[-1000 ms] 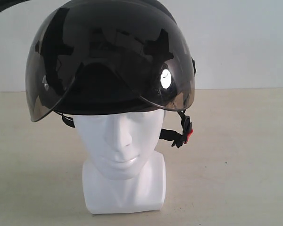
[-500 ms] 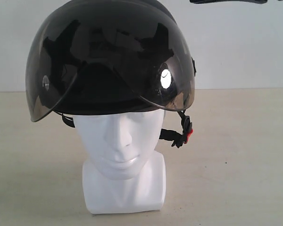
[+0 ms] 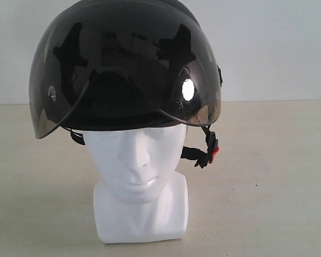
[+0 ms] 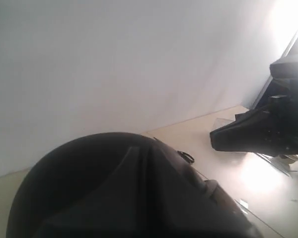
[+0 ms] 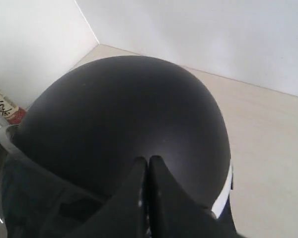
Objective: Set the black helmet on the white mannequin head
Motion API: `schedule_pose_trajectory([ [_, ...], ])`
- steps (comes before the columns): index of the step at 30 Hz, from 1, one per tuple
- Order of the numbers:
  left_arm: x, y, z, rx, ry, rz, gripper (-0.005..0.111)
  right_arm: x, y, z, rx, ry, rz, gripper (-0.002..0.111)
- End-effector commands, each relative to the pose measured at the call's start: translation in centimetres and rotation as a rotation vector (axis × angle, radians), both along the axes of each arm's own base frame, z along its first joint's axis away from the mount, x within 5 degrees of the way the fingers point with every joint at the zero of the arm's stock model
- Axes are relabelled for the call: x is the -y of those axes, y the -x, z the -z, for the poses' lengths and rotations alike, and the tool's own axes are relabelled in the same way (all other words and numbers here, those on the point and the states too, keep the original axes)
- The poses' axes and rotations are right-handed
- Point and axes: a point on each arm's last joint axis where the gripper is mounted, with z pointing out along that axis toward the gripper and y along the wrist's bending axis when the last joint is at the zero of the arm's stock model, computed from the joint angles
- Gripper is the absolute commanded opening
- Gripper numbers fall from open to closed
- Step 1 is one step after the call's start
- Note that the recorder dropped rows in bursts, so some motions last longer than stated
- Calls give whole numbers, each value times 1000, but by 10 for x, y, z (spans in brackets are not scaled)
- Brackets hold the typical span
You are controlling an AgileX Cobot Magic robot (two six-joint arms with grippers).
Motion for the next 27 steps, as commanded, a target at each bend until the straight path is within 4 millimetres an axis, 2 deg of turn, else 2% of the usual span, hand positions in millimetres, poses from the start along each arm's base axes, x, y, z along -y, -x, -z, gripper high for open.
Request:
schedule_pose_trajectory([
  [1, 1, -14, 10, -56, 0, 14, 4, -14, 2, -3, 2, -37, -38, 0],
  [9, 2, -35, 27, -133, -1, 29, 4, -40, 13, -6, 44, -62, -75, 0],
  [18, 19, -43, 38, -149, -26, 97, 4, -46, 16, -3, 30, -66, -79, 0],
  [27, 21, -42, 40, -142, -43, 134, 4, -45, 17, 1, 9, -32, -83, 0],
])
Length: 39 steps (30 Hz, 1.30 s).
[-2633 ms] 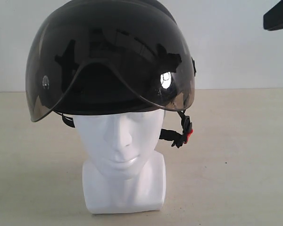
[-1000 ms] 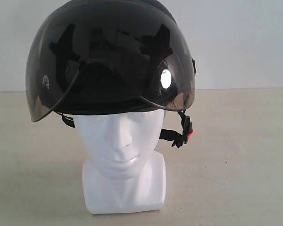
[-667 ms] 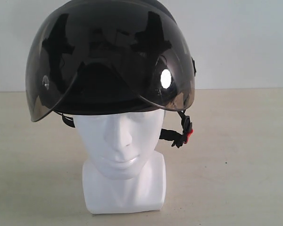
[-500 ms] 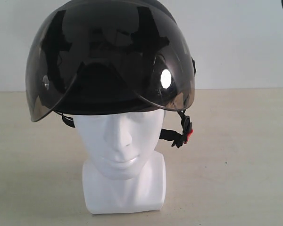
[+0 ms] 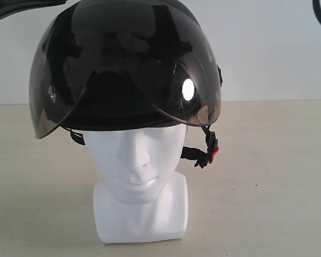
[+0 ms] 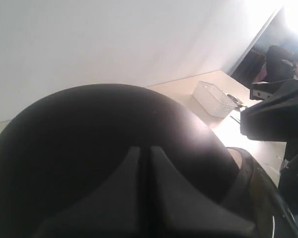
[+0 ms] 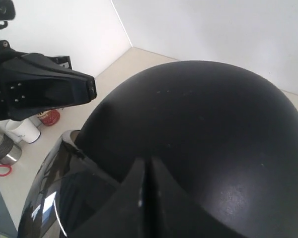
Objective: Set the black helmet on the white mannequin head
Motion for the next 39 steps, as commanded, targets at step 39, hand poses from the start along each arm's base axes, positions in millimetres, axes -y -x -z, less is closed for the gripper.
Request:
schedule_pose_trajectory([
  [39, -7, 76, -54, 259, 6, 2, 4, 4, -1, 8, -8, 103, 12, 0],
])
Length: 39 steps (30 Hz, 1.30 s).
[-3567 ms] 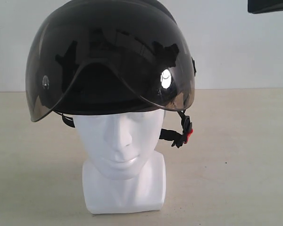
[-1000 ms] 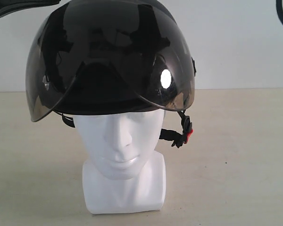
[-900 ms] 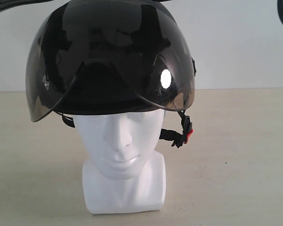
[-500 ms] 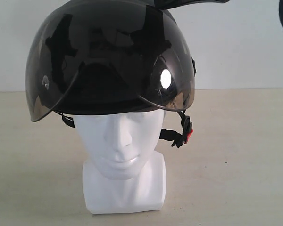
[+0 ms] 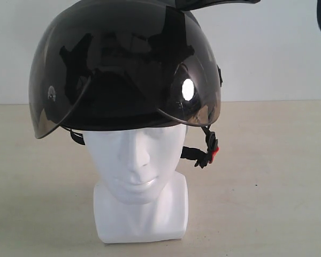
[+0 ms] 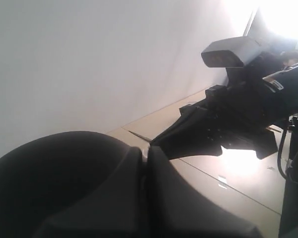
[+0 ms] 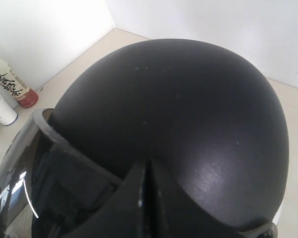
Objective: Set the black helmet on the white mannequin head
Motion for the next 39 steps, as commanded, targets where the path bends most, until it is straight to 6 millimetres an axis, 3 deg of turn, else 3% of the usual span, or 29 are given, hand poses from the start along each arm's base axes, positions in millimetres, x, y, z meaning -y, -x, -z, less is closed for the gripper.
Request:
schedule_pose_trajectory([
  [1, -1, 0, -3, 9, 16, -30, 4, 0, 0, 2, -5, 11, -1, 0],
  [9, -11, -6, -11, 173, -25, -188, 4, 0, 0, 2, -5, 11, -1, 0],
  [13, -16, 6, -26, 320, -4, -261, 4, 0, 0, 2, -5, 11, -1, 0],
  [22, -55, 35, -34, 589, -46, -759, 4, 0, 0, 2, -5, 11, -1, 0],
  [25, -66, 44, -30, 556, -58, -902, 4, 0, 0, 2, -5, 11, -1, 0],
  [27, -76, 48, -21, 464, -165, -1005, 4, 0, 0, 2, -5, 11, -1, 0],
  [32, -72, 60, 2, 131, -155, -924, 4, 0, 0, 2, -8, 11, -2, 0],
  [35, -54, 67, 21, -90, -178, -709, 4, 0, 0, 2, -8, 11, -2, 0],
  [37, -40, 69, 18, -51, -157, -550, 4, 0, 0, 2, -7, 12, -2, 0],
  [39, -36, 67, 12, 14, -131, -504, 4, 0, 0, 2, -7, 12, -2, 0],
])
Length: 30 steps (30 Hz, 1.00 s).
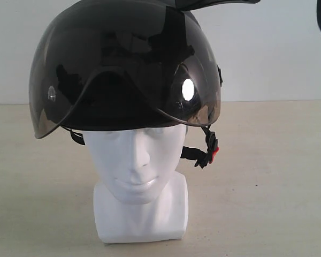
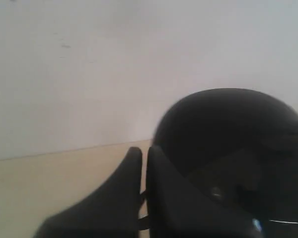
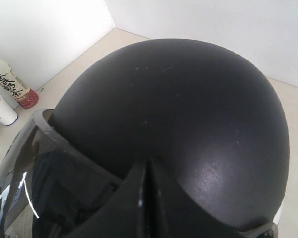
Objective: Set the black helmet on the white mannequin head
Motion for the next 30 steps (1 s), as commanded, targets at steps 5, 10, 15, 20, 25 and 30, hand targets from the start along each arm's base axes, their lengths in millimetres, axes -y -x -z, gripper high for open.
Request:
schedule_pose_trajectory([
  [5, 14, -34, 4, 10, 11, 101, 4, 0, 0, 2, -4, 12, -2, 0],
  [10, 25, -71, 27, -165, 61, 167, 4, 0, 0, 2, -1, 9, -1, 0],
  [15, 38, -90, 37, -197, 93, 284, 4, -1, -2, -3, 16, -43, 18, 0],
  [20, 42, -90, 30, -124, 133, 330, 4, -2, -3, -6, 25, -89, 34, 0],
  [25, 42, -96, 26, -96, 148, 318, 4, -2, -1, -3, -1, -65, 10, 0],
  [30, 49, -106, 18, -131, 161, 402, 4, -3, -1, -3, -7, -69, 4, 0],
])
